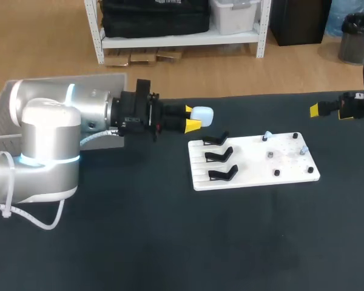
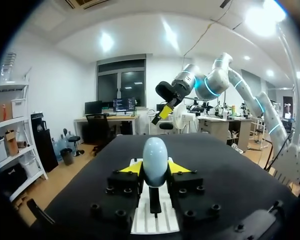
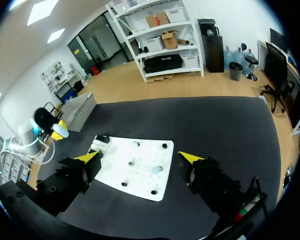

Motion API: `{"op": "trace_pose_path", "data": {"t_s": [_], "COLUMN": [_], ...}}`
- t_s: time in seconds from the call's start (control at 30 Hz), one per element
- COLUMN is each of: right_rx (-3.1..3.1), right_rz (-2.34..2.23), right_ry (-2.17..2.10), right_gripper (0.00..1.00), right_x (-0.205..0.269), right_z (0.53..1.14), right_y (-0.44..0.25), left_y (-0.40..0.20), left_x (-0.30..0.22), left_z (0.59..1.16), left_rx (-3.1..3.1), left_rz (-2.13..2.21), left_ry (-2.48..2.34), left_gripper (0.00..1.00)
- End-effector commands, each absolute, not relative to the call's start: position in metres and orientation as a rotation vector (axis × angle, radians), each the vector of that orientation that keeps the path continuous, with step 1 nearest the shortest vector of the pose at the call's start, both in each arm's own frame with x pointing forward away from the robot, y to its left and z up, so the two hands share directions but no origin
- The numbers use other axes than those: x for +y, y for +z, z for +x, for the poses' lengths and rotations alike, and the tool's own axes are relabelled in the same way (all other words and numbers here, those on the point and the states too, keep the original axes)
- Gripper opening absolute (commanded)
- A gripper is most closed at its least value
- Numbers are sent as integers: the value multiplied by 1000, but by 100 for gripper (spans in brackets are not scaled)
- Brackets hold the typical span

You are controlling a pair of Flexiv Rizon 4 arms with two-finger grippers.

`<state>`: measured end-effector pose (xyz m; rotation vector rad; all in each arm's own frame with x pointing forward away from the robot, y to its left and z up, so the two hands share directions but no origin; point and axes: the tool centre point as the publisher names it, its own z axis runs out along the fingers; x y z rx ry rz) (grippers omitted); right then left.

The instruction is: Pick up each earbud case from the left stands, insert the matching earbuds, close the lid, and place the case in the box.

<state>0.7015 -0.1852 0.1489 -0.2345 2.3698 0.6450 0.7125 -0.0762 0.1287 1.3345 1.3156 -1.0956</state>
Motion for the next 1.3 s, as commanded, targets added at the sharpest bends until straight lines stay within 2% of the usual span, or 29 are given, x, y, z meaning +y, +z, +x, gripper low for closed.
{"op": "trace_pose_path", "data": {"t_s": [0.03, 0.37, 0.93, 1.3], "right_rx": [2371, 2351, 2359, 2433], "right_rz": [-234, -269, -621, -673], "right_ry": [643, 673, 672, 668], "right_gripper": [100, 100, 100, 100], "right_x": [-185, -178, -93, -62], "right_z": [701, 693, 646, 639], "right_y": [149, 154, 179, 171], "left_y": [128, 128, 122, 117], "left_x": [-78, -103, -115, -117], "left_z": [708, 690, 681, 676], "left_rx": [1310, 1246, 1233, 1220], "left_rz": [1320, 1324, 1274, 1243], "left_ry": [-1087, -1120, -1179, -1181], "left_gripper": [0, 0, 0, 0]}}
